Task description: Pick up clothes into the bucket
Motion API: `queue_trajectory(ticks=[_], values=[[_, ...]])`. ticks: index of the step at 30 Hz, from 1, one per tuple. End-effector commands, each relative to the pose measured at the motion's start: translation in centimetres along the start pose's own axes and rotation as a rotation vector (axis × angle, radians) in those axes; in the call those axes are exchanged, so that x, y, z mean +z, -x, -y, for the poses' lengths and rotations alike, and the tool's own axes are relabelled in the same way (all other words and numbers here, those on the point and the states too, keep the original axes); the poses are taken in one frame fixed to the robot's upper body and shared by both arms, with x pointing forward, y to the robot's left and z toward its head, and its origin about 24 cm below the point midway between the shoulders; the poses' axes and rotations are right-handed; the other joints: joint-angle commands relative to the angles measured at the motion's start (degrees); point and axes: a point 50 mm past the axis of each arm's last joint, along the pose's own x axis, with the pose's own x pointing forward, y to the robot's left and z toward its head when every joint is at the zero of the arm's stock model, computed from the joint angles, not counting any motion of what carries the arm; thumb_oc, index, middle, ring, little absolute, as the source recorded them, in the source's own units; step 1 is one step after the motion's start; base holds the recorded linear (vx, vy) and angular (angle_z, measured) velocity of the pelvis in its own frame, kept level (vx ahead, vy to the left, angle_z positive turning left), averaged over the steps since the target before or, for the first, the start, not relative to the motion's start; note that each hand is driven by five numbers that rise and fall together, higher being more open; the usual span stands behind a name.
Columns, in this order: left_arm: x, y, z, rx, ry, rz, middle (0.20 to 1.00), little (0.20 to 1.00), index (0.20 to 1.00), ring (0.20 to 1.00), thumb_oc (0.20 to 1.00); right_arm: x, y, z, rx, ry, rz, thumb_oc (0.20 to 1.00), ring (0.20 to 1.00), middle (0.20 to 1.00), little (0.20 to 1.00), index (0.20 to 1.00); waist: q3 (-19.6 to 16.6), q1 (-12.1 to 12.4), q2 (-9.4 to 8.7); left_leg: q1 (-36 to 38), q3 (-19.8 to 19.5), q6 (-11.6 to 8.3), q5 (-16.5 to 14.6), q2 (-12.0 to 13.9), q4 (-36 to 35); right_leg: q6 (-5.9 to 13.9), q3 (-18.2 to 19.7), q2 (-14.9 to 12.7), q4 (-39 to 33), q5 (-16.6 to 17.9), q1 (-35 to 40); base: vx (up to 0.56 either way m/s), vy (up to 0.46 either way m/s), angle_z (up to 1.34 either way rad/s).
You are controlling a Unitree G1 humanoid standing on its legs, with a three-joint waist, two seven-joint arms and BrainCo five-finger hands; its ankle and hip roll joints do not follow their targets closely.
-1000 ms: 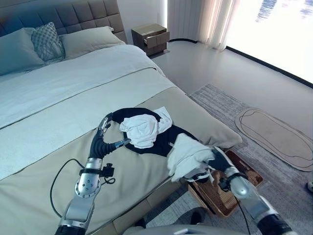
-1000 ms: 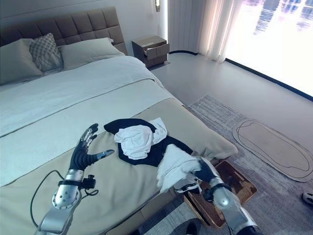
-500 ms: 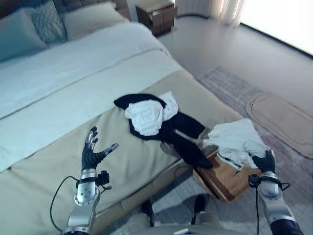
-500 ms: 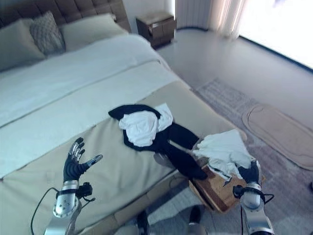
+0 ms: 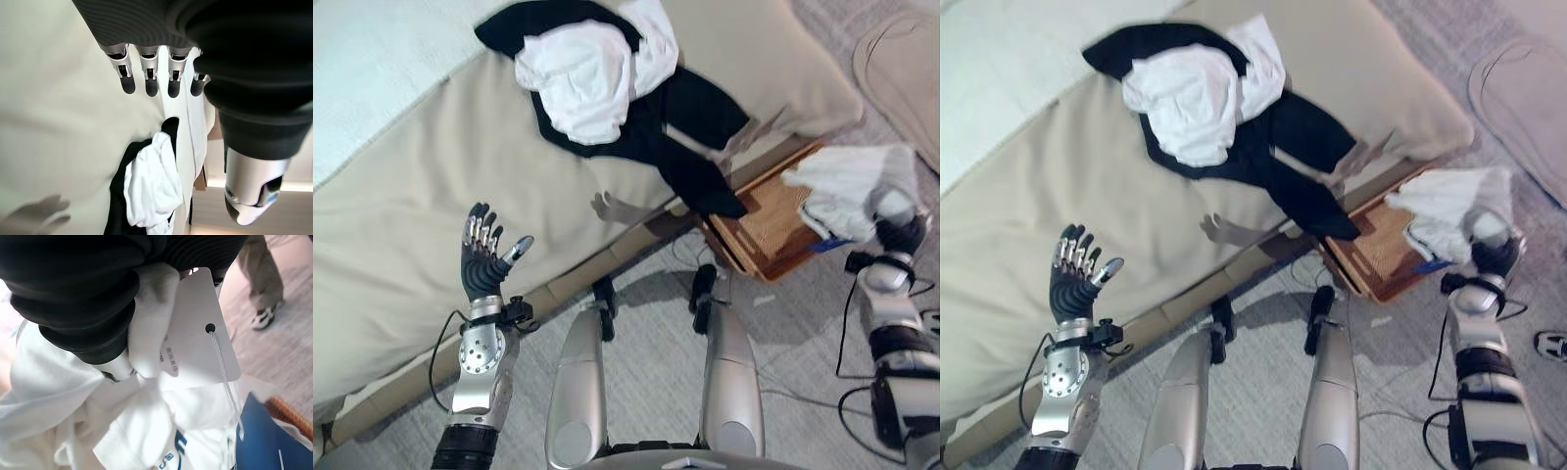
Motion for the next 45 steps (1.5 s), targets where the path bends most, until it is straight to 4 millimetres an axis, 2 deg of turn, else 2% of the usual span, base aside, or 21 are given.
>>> queue_trajectory(ticks=[1, 2, 3, 4, 5, 6, 9, 12, 15, 21, 28, 33, 34, 35, 36, 41, 45], values=[[2.1, 0.4, -0.1, 0.015, 0.081, 0.114, 1.000, 1.000, 1.000, 1.000, 1.000, 1.4, -1.2, 2.0, -0.083, -0.006, 0.066, 0.200, 0.200, 0.200, 0.200, 0.200, -5.00, -0.27, 0.91, -4.62, -4.11, -2.30, -1.08, 1.57, 4.76, 2.84, 4.56, -0.87, 2.71, -0.13, -0.51, -0.06, 0.024, -0.03], [2.4, 0.4, 0.0, 0.015, 0.093, 0.125, 1.000, 1.000, 1.000, 1.000, 1.000, 2.2, -1.6, 2.1, -0.095, -0.021, 0.080, 0.200, 0.200, 0.200, 0.200, 0.200, -4.58, -0.18, 1.06, -6.01, -4.19, -2.29, -1.64, 1.69, 6.32, 2.73, 5.06, -0.86, 4.26, -0.59, -2.17, 0.05, 0.003, -0.01], [2.5, 0.3, 0.0, 0.019, 0.101, 0.135, 1.000, 1.000, 1.000, 1.000, 1.000, 2.6, -2.0, 2.5, -0.110, -0.027, 0.077, 0.200, 0.200, 0.200, 0.200, 0.200, -4.55, 0.03, 1.22, -6.58, -4.64, -2.65, -3.58, 1.68, 7.64, 2.99, 5.61, -0.63, 5.91, -2.33, -3.00, -0.05, 0.013, -0.05], [2.8, 0.3, 0.1, 0.018, 0.114, 0.148, 1.000, 1.000, 1.000, 1.000, 1.000, 3.2, -2.5, 2.8, -0.119, -0.019, 0.083, 0.200, 0.200, 0.200, 0.200, 0.200, -4.28, -0.01, 1.38, -8.88, -4.39, -2.24, -2.36, 1.52, 8.72, 2.52, 5.97, -0.74, 6.66, -1.08, -5.29, 0.04, -0.003, -0.07], [2.9, 0.3, 0.1, 0.019, 0.121, 0.154, 1.000, 1.000, 1.000, 1.000, 1.000, 3.5, -2.8, 3.1, -0.126, -0.012, 0.083, 0.200, 0.200, 0.200, 0.200, 0.200, -4.40, 0.30, 1.61, -9.11, -4.62, -2.63, -4.23, 1.65, 9.56, 2.82, 6.19, -0.72, 7.93, -2.99, -5.82, -0.02, 0.003, -0.14], [3.1, 0.3, 0.0, 0.025, 0.125, 0.163, 1.000, 1.000, 1.000, 1.000, 1.000, 3.7, -3.1, 3.6, -0.144, -0.013, 0.075, 0.200, 0.200, 0.200, 0.200, 0.200, -4.35, 0.50, 1.90, -10.17, -4.61, -2.66, -4.82, 1.77, 10.52, 2.75, 6.53, -0.81, 9.04, -3.49, -7.08, 0.07, -0.007, -0.09], [3.5, 0.5, 0.0, 0.038, 0.149, 0.177, 1.000, 1.000, 1.000, 1.000, 1.000, 4.6, -3.9, 4.5, -0.182, -0.032, 0.060, 0.200, 0.200, 0.200, 0.200, 0.200, -4.17, 0.95, 2.63, -13.43, -4.49, -2.61, -5.17, 1.60, 12.24, 2.56, 7.47, -0.71, 11.22, -3.94, -10.90, -0.01, 0.001, 0.05], [4.0, 0.4, 0.2, 0.031, 0.174, 0.200, 1.000, 1.000, 1.000, 1.000, 1.000, 4.4, -4.2, 4.7, -0.184, -0.006, 0.033, 0.200, 0.200, 0.200, 0.200, 0.200, -3.74, 1.26, 3.21, -15.70, -4.39, -2.61, -5.26, 1.31, 13.08, 2.32, 8.04, -0.52, 12.16, -4.18, -13.33, 0.00, 0.000, 0.00], [4.5, 0.4, 0.5, 0.023, 0.203, 0.221, 1.000, 1.000, 1.000, 1.000, 1.000, 4.3, -4.2, 4.3, -0.159, 0.015, 0.022, 0.200, 0.200, 0.200, 0.200, 0.200, -3.58, 1.43, 3.94, -17.97, -4.10, -2.44, -5.39, 0.92, 14.17, 2.16, 8.68, -0.30, 13.42, -4.49, -15.88, 0.00, 0.000, 0.00], [5.6, 0.1, 1.1, 0.005, 0.235, 0.281, 1.000, 1.000, 1.000, 1.000, 1.000, 4.1, -3.3, 1.3, -0.033, 0.078, 0.030, 0.200, 0.200, 0.200, 0.200, 0.200, -3.42, 2.01, 4.84, -21.58, -3.64, -2.02, -5.79, -0.01, 16.74, 1.80, 9.91, 0.02, 16.26, -5.01, -20.33, 0.00, 0.000, 0.00], [6.4, -0.2, 1.1, 0.005, 0.256, 0.323, 1.000, 1.000, 1.000, 1.000, 1.000, 3.6, -3.2, 0.8, -0.036, 0.076, -0.029, 0.200, 0.200, 0.200, 0.200, 0.200, -3.71, 3.07, 6.41, -24.86, -3.33, -1.67, -6.11, -1.10, 18.76, 1.83, 11.35, -0.23, 18.95, -5.84, -24.46, 0.01, 0.006, 0.06], [6.7, -0.4, 1.2, 0.012, 0.277, 0.334, 1.000, 1.000, 1.000, 1.000, 1.000, 3.1, -3.1, 0.5, -0.021, 0.098, -0.060, 0.200, 0.200, 0.200, 0.200, 0.200, -3.73, 3.42, 6.69, -25.69, -3.33, -1.52, -5.86, -1.39, 19.08, 1.71, 11.57, -0.30, 19.67, -5.90, -25.47, 0.00, -0.002, 0.01], [6.7, -0.5, 1.3, 0.010, 0.283, 0.338, 1.000, 1.000, 1.000, 1.000, 1.000, 2.9, -3.0, 0.4, -0.015, 0.097, -0.070, 0.485, 0.485, 0.485, 0.485, 0.485, -3.86, 3.49, 6.68, -25.88, -3.36, -1.50, -5.81, -1.39, 19.10, 1.78, 11.62, -0.25, 19.67, -5.84, -25.65, 0.00, 0.000, 0.00], [6.8, -0.5, 1.3, 0.011, 0.286, 0.341, 1.000, 1.000, 1.000, 1.000, 1.000, 2.8, -2.9, 0.3, -0.008, 0.095, -0.074, 0.900, 0.900, 0.900, 0.900, 0.900, -3.95, 3.48, 6.67, -25.95, -3.37, -1.45, -5.80, -1.44, 19.17, 1.77, 11.67, -0.22, 19.73, -5.86, -25.69, 0.00, 0.000, 0.00], [6.8, -0.6, 1.3, 0.010, 0.284, 0.343, 1.000, 1.000, 1.000, 1.000, 1.000, 2.7, -2.9, 0.3, -0.008, 0.097, -0.078, 1.000, 1.000, 1.000, 1.000, 1.000, -4.12, 3.51, 6.61, -25.99, -3.35, -1.42, -5.74, -1.51, 19.06, 1.77, 11.68, -0.29, 19.69, -5.89, -25.74, 0.00, 0.000, 0.00], [6.9, -0.7, 1.1, 0.028, 0.289, 0.350, 1.000, 1.000, 1.000, 1.000, 1.000, 2.0, -3.0, 1.2, -0.058, 0.104, -0.118, 1.000, 1.000, 1.000, 1.000, 1.000, -4.95, 3.56, 6.22, -25.40, -3.30, -1.38, -5.36, -1.68, 18.05, 1.89, 11.38, -0.48, 18.69, -5.45, -25.27, 0.00, 0.000, 0.00], [7.1, -1.1, 1.2, 0.025, 0.276, 0.364, 1.000, 1.000, 1.000, 1.000, 1.000, 1.4, -3.0, 2.0, -0.107, 0.100, -0.156, 1.000, 1.000, 1.000, 1.000, 1.000, -5.95, 3.64, 5.95, -23.11, -3.11, -1.39, -4.22, -1.25, 14.02, 2.34, 10.78, -1.01, 15.10, -4.32, -22.98, 0.00, 0.000, 0.00]])
